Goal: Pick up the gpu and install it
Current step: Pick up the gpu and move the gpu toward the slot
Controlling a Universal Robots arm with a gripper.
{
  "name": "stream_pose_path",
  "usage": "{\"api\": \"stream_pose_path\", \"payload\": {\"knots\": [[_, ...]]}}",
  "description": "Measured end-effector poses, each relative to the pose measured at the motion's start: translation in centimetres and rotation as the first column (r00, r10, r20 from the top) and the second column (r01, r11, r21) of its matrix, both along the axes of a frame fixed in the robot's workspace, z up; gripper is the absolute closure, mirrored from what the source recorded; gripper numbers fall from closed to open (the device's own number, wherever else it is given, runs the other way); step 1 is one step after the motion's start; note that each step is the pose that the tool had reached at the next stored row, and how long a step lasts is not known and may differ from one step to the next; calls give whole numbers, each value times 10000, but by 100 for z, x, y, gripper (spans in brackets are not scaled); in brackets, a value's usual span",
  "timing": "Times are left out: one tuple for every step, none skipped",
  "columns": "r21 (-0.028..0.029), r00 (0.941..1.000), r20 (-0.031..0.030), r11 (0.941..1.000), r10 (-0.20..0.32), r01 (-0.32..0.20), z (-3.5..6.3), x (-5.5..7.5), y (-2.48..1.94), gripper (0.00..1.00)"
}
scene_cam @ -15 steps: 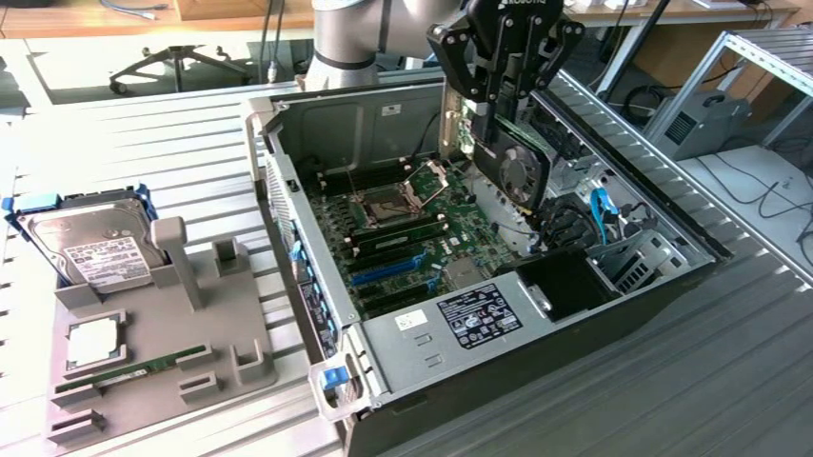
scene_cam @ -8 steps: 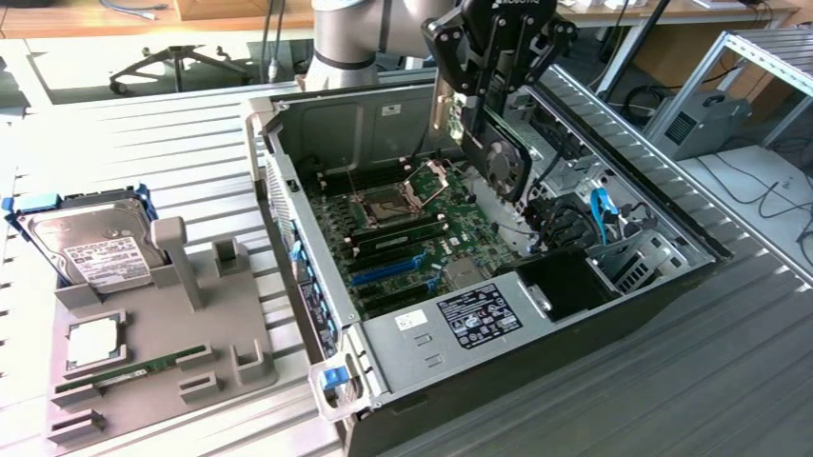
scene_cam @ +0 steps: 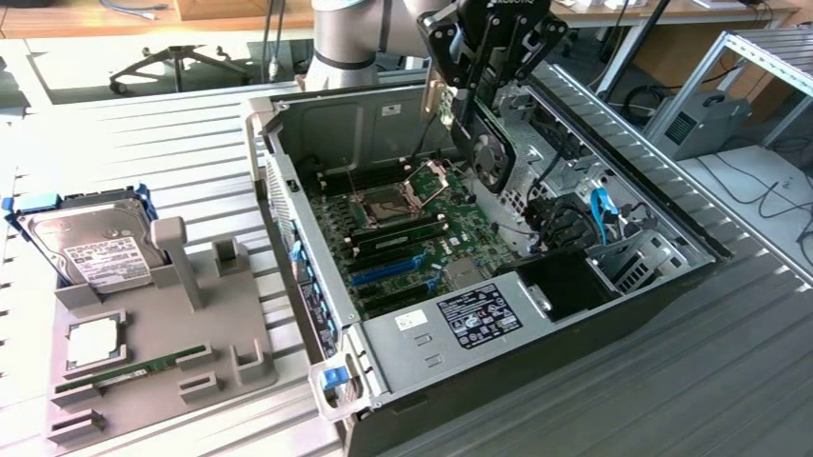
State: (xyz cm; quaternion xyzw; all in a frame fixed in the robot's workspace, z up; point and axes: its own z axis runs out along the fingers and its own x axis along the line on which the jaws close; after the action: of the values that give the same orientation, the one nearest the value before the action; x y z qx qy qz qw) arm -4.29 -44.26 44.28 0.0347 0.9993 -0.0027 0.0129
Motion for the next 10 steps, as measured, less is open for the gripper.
{"api": "stream_pose_path", "payload": {"knots": [[119, 10000, 0, 9999, 0, 0, -1, 1, 0, 74], [234, 10000, 0, 9997, 0, 0, -3, 3, 0, 74], [344, 10000, -1, 9994, 0, 0, -4, 4, 0, 74], [471, 10000, -2, 9989, 0, 1, -5, 7, 0, 74], [576, 10000, -4, 9983, 0, 0, -6, 8, 0, 74], [703, 10000, -4, 9975, 0, 0, -8, 10, 0, 74], [829, 10000, -4, 9966, 0, 0, -9, 12, 0, 74], [946, 10000, -4, 9955, 0, 0, -10, 13, 0, 74], [1105, 10000, -4, 9939, 0, 0, -12, 16, 0, 74], [1276, 10000, -6, 9918, 1, 0, -13, 18, 0, 74]]}}
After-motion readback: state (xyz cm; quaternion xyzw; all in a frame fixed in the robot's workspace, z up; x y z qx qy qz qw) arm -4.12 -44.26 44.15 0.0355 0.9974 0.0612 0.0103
